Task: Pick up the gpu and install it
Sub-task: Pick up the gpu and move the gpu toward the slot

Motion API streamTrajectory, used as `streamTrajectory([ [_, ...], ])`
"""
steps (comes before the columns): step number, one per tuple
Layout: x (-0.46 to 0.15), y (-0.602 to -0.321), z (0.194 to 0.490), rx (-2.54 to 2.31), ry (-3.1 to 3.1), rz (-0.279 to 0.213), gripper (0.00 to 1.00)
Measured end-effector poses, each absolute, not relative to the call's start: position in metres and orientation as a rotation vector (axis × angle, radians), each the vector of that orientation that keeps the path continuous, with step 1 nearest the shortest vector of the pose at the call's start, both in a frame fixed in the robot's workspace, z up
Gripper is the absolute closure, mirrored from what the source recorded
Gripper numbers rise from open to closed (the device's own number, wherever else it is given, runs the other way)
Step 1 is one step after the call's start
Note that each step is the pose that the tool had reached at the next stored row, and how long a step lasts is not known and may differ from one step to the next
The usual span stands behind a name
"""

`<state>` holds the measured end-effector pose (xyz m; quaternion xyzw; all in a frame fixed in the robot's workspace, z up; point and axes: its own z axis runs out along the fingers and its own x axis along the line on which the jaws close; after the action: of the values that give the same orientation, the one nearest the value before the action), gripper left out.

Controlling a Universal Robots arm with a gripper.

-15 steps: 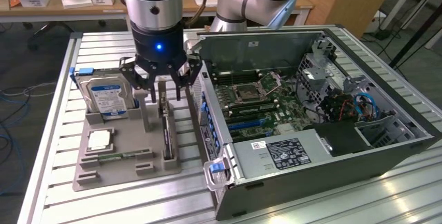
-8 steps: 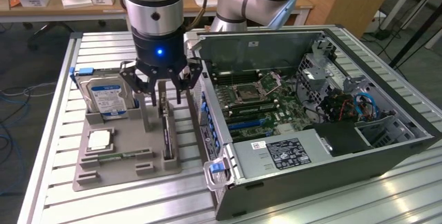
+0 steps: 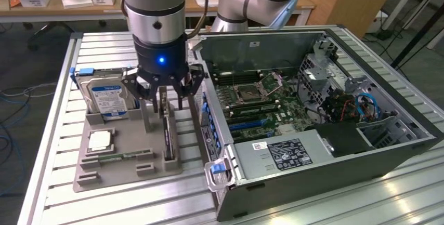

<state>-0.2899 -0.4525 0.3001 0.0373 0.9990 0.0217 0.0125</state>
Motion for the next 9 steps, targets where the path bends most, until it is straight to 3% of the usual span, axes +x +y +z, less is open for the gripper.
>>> streamTrajectory([
  [9,-0.29,-0.4578,0.2895,0.12,3.114,0.067,0.47],
])
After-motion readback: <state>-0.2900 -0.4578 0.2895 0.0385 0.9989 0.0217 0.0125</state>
